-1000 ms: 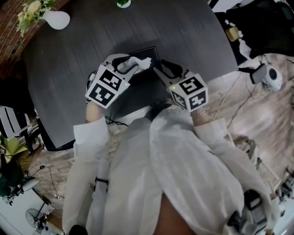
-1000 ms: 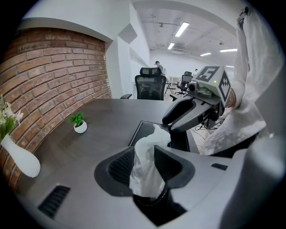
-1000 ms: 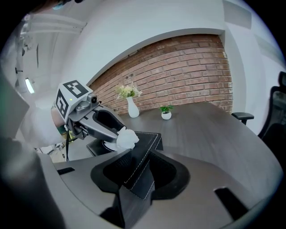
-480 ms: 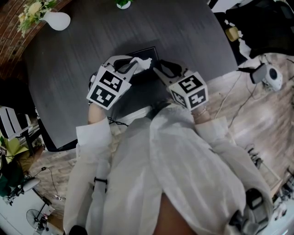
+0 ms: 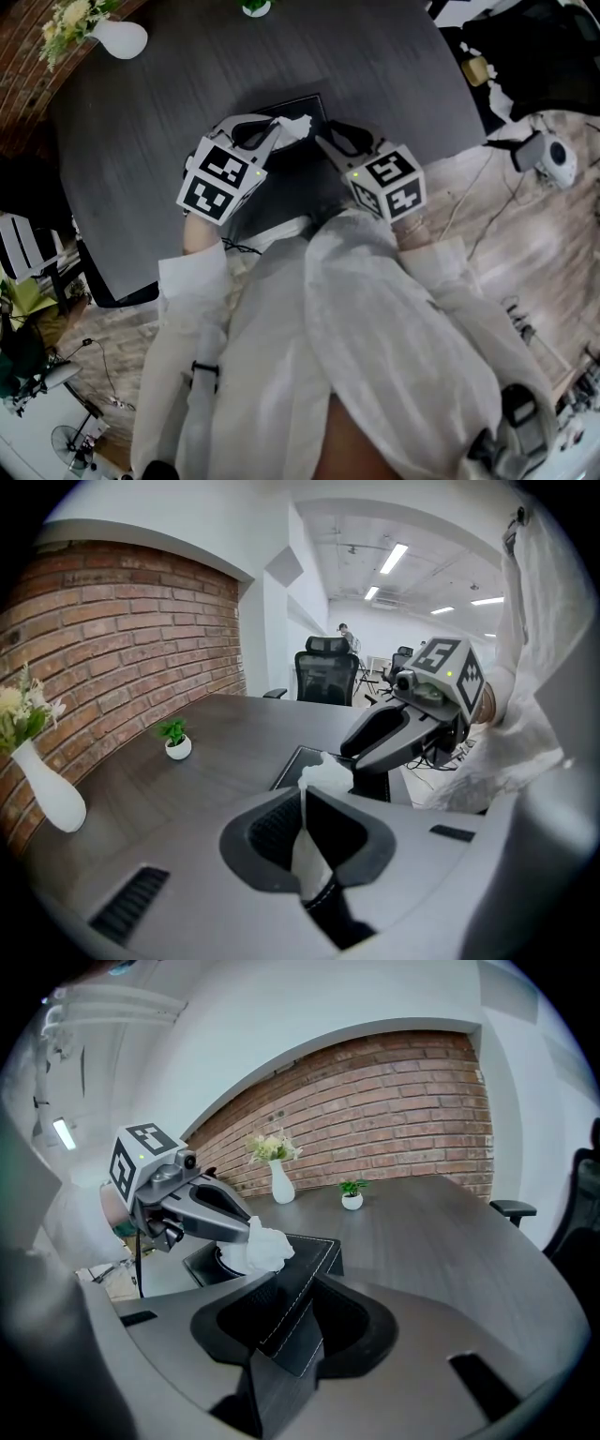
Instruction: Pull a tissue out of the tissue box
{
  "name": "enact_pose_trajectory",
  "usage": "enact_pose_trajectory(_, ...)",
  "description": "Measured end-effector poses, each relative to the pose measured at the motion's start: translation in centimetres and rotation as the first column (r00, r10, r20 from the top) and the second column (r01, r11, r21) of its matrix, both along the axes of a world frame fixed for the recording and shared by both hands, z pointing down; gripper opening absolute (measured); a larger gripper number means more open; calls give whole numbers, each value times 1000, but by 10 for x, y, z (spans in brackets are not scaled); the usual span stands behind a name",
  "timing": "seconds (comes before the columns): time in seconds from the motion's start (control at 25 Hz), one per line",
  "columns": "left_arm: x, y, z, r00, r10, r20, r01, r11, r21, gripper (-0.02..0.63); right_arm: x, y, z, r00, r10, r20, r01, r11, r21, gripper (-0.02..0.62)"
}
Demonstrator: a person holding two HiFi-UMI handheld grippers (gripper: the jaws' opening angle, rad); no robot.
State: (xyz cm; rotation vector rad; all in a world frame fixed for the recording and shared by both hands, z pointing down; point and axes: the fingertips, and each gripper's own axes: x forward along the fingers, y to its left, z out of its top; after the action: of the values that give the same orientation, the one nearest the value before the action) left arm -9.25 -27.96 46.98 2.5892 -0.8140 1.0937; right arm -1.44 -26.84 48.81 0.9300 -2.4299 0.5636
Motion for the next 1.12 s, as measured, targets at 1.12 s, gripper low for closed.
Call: enact_pose_trajectory(1.12,-6,5,-18,997,-36,-65,37,999,10,9,-1,2,0,999,17,-40,-16,999,31,118)
